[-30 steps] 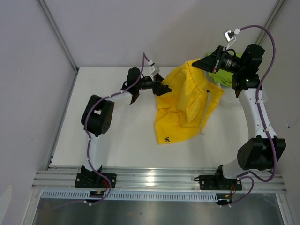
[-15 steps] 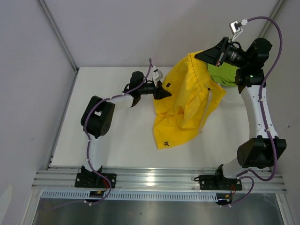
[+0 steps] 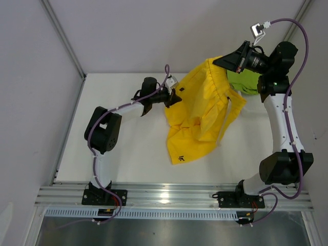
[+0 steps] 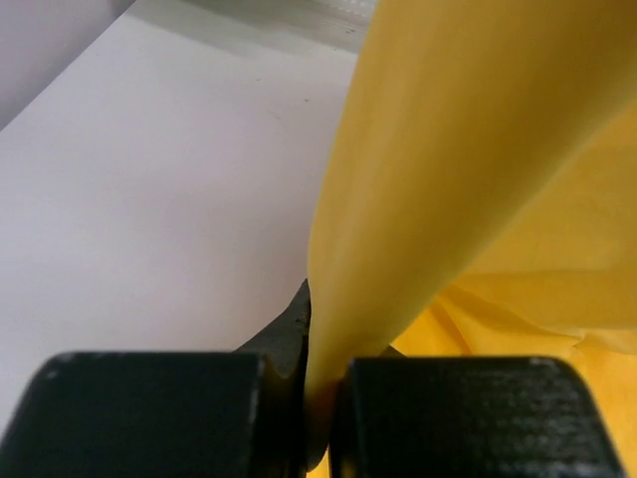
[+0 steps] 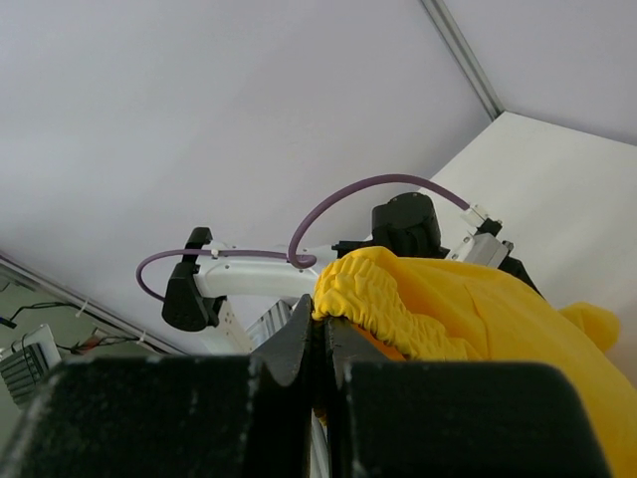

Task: Fold and stack the shorts
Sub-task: Flatten the shorts out

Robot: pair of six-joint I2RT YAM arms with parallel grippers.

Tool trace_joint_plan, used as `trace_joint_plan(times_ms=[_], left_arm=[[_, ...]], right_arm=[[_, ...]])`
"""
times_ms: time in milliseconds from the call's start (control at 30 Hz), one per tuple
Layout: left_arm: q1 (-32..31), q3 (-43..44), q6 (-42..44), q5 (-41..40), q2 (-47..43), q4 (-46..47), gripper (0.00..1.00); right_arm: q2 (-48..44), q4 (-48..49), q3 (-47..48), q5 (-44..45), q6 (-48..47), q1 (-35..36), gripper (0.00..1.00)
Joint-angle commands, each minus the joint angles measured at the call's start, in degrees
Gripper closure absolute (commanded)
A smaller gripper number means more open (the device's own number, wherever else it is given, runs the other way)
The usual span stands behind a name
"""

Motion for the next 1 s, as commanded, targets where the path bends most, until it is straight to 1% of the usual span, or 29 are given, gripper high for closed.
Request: trace_joint_plan(times_ms=[0, 100, 167, 233, 300, 333, 433, 533, 600, 667, 700, 767, 800, 833, 867, 900, 933, 967], left_arm=[[0.37, -0.39, 2.67, -5.06, -3.74, -2.3, 0.99], [0.9, -1.79, 1.97, -6.73, -4.44, -2.04, 0.99], [1.78, -2.59, 0.92, -6.73, -5.14, -0.82, 0.95], [2.48, -5.05, -1.01, -6.3, -6.19, 1.12, 0.85], [3.53, -7.06, -1.98, -4.64, -6.9, 3.41, 0.82], [3.71, -7.34, -2.51, -4.54, -7.42, 3.76, 0.84], [4.07, -6.99, -2.34, -5.24, -7.78, 1.4, 1.0], [4.07, -5.76, -3.39, -7.6, -8.66, -2.29, 1.0], [4.16, -5.58, -4.18, -10.24, -11.2, -5.7, 1.0], [4.07, -6.11, -4.8, -14.54, -14.01, -8.62, 1.0], [3.98, -6.46, -5.06, -16.21, -17.76, -10.11, 1.0], [3.11, -6.37, -5.41, -24.19, -22.08, -15.38, 1.0], [2.84, -5.94, -5.67, -27.53, -25.94, -17.83, 1.0], [2.66, -5.15, -5.94, -31.31, -27.63, -24.21, 1.0], [2.31, -2.97, -6.2, -32.91, -29.3, -27.06, 1.0], [1.96, -2.42, -6.29, -34.23, -30.97, -29.52, 1.0], [1.52, -2.33, -6.38, -35.9, -34.55, -31.46, 1.0], [0.48, -2.33, -6.29, -38.87, -36.68, -34.09, 1.0]], right_arm=[[-3.46, 1.85, 2.6, -0.63, 0.45, -0.39, 1.0], [-3.37, 1.76, 2.69, -0.46, 0.45, -0.48, 1.0], [-3.46, 1.68, 2.69, -0.28, 0.45, -0.57, 1.0], [-3.37, 1.5, 2.69, -0.11, 0.54, -1.0, 1.0], [-3.29, 1.32, 2.6, 0.42, 0.62, -1.18, 1.0], [-3.2, 1.67, 2.69, 0.42, 1.06, -1.53, 1.0], [-2.85, 2.64, 2.69, 0.86, 2.29, -1.89, 1.0], [-2.58, 3.34, 2.69, 1.39, 3.17, -1.89, 1.0], [-2.84, 3.34, 1.9, 1.83, 3.09, -1.89, 1.0], [-3.37, 2.65, 0.94, 3.67, 2.73, -2.15, 1.0], [-3.98, 1.95, 0.15, 4.54, 1.6, -2.32, 1.0], [-4.77, 0.1, -0.73, 6.82, 0.45, -2.41, 1.0], [-5.21, 0.44, -2.13, 7.27, 0.19, -2.41, 1.0], [-6.52, 2.01, -3.01, 7.63, 0.62, -2.41, 1.0], [-7.49, 2.72, -4.07, 8.41, 1.06, -2.41, 1.0], [-8.55, 3.16, -4.86, 8.94, 1.15, -2.5, 1.0], [-10.47, 3.0, -6.09, 9.3, 0.89, -2.5, 1.0], [-11.71, 2.47, -6.45, 10.0, 0.28, -2.5, 1.0]])
